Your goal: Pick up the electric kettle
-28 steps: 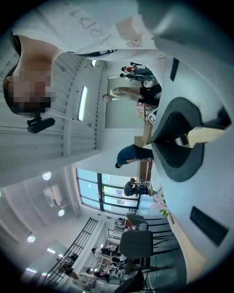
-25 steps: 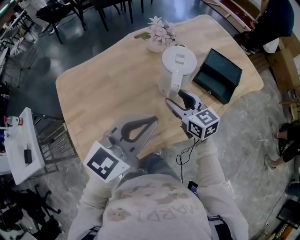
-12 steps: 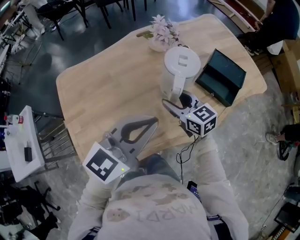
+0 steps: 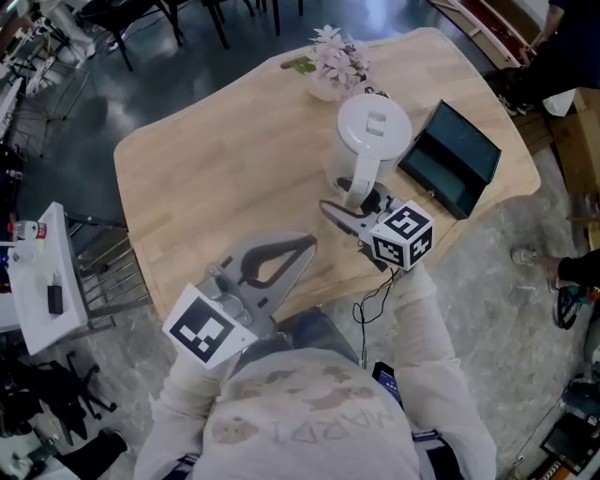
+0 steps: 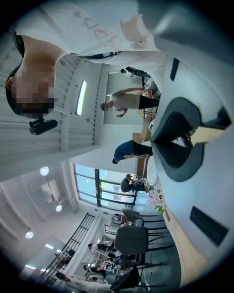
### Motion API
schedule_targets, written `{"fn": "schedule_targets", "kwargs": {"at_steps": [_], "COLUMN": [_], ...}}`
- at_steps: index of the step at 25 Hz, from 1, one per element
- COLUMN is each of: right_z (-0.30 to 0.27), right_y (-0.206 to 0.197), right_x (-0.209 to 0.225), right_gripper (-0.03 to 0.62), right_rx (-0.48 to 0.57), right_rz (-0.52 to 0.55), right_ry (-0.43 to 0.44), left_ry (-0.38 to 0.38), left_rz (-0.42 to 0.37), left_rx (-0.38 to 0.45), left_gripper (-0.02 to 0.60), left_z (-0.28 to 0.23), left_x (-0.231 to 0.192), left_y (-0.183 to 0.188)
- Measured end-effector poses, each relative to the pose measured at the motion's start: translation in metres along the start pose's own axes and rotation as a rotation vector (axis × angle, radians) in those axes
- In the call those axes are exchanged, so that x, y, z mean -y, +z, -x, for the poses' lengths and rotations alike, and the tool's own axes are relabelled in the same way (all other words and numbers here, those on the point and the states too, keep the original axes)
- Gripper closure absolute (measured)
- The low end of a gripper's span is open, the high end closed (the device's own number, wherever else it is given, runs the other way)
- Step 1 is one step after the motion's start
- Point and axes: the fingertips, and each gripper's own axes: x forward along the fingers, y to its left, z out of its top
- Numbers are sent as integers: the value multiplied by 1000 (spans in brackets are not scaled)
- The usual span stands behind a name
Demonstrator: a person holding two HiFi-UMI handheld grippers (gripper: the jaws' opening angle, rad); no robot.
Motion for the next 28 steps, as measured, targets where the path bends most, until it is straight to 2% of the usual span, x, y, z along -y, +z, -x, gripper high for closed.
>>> {"fn": "schedule_targets", "kwargs": {"at_steps": [11,20,24,28], "right_z": [-6,-8,-8,-7], "right_y": [-1,0,2,2], "right_x": [-6,-4,4,7], "right_gripper": [370,376,465,503], "right_rx": [-40,-46,-28,-22], "right_rz": [35,63,71,80], "right_ry": [55,58,15,5], "left_ry": [10,21,25,32], "left_rz": [12,12,12,15], "left_rx": [-9,-10,-16,-16], "left_gripper": [569,569,569,569], "left_z": [-1,-2,-2,-2], "left_x": [-2,-2,-2,-3], "left_y": [-4,-7,-8,-8]}}
